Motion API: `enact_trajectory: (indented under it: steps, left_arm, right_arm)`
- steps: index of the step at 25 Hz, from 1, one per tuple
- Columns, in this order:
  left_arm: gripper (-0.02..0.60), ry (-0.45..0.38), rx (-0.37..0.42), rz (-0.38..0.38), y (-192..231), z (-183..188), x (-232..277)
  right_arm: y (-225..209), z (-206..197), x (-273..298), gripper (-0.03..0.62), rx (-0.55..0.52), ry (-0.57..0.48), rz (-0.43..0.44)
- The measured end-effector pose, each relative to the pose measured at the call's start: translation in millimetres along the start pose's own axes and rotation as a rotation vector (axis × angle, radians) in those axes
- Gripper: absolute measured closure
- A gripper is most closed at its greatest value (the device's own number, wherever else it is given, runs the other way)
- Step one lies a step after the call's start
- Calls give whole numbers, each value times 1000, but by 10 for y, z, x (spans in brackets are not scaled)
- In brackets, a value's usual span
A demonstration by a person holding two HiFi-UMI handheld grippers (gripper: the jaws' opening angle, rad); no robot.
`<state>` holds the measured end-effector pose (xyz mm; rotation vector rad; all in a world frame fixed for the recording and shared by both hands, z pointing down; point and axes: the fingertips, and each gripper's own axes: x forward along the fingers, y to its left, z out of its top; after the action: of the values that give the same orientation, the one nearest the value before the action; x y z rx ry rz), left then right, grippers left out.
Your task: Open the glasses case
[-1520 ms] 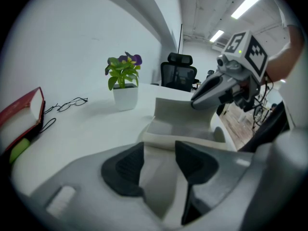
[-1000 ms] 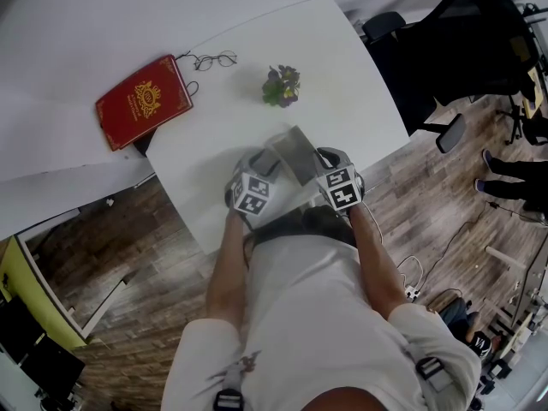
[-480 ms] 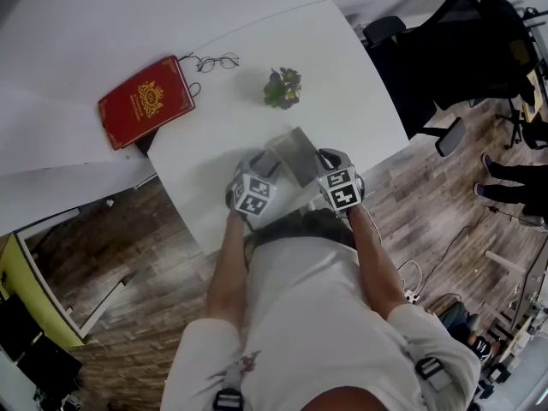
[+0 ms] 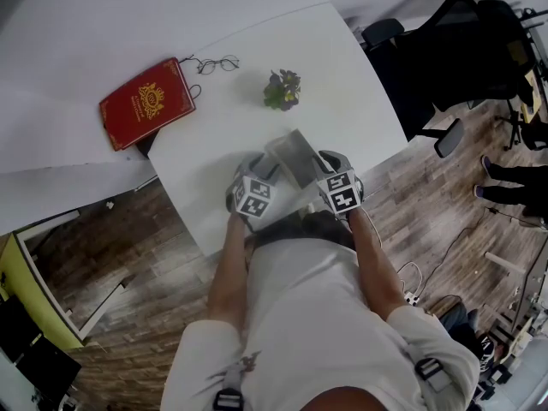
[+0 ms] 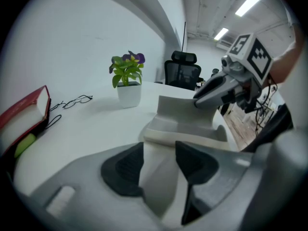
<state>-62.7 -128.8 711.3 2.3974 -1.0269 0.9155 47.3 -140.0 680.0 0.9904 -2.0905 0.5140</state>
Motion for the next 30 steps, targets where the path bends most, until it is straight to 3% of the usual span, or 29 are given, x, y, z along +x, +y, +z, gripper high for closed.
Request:
enact_trajectory:
  steps: [5,13,22,30]
  left_arm:
    - [376,-24,-22,27,28,39,-75]
    - [383,-80,-32,71,51,195,-238]
    - [391,-223,-46,115,76,548,-504]
    - [391,-291,-16,118,24,812,-804]
  right_arm:
    - [36,62,-48,487,0,-29,9]
    - [57,185,-178,484,-9,-77,5]
    - [103,395,-394,484,-37,-152,6]
    - [141,620,-606,484,-55,-227,9]
